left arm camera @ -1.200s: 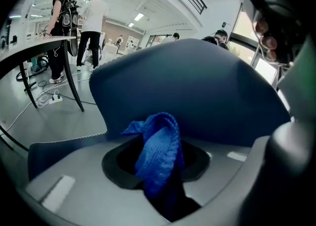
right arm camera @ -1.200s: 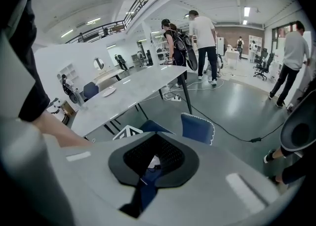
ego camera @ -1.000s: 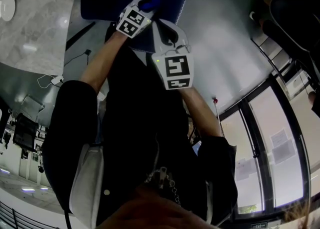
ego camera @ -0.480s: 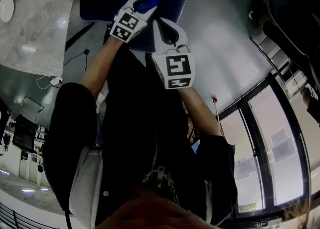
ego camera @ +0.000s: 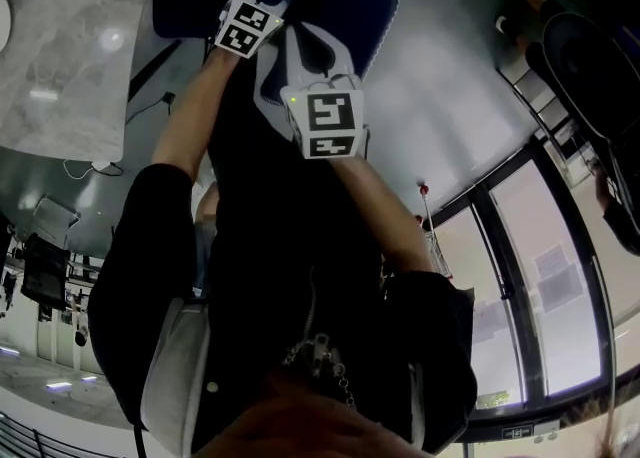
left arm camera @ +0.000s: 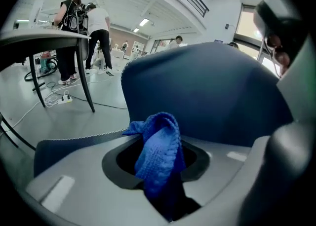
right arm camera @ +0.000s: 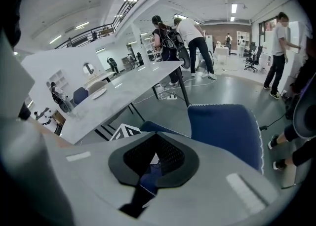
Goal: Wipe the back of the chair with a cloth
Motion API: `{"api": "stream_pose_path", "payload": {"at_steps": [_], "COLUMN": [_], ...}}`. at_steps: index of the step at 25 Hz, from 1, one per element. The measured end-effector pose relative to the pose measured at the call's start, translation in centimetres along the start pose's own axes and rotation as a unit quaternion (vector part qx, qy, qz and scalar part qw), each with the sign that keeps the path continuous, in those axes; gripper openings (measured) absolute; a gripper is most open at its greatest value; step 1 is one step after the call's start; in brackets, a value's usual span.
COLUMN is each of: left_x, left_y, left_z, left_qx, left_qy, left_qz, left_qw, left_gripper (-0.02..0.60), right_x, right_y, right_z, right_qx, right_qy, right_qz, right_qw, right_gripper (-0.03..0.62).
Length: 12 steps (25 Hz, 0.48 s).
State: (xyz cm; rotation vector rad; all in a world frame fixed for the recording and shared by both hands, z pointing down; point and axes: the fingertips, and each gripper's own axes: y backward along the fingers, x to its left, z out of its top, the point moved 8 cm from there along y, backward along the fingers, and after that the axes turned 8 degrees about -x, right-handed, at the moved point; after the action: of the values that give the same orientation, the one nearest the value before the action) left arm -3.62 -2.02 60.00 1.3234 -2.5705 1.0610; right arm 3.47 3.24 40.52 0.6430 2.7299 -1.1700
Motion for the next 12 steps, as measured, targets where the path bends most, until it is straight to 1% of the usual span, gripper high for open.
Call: {"api": "stream_pose_path", "payload": {"at_steps": [3,9,12], "left_x": [1.1,2.4,3.0], "left_y": [-1.6,-4.5,-5.3], "left_z": [-2.2,-7.5,-8.5], "left_qx": [0.010,0.067,0.080], "left_qy": [0.011,0.023,0.029], "left_qz": [-0.009,-0.025,-0.032], "left_qw": [0.9999,0.9972,0.9958], "left_gripper": [0.132,0.132,0.132], "right_x": [-0.3,-0.8,-0.6], "right_y": [-1.8,-4.6,-5.9], "right_z": [-1.1,-3.1,-3.4], "right_qx": [0.014,0.036,0.042], "right_qy": [0.011,-0.003,-0.004], "right_qz": [-0.009,-0.027,-0.033], "right_qw": [1.000,0.999,0.999], "right_gripper": [0.003,0.003,0.003]}}
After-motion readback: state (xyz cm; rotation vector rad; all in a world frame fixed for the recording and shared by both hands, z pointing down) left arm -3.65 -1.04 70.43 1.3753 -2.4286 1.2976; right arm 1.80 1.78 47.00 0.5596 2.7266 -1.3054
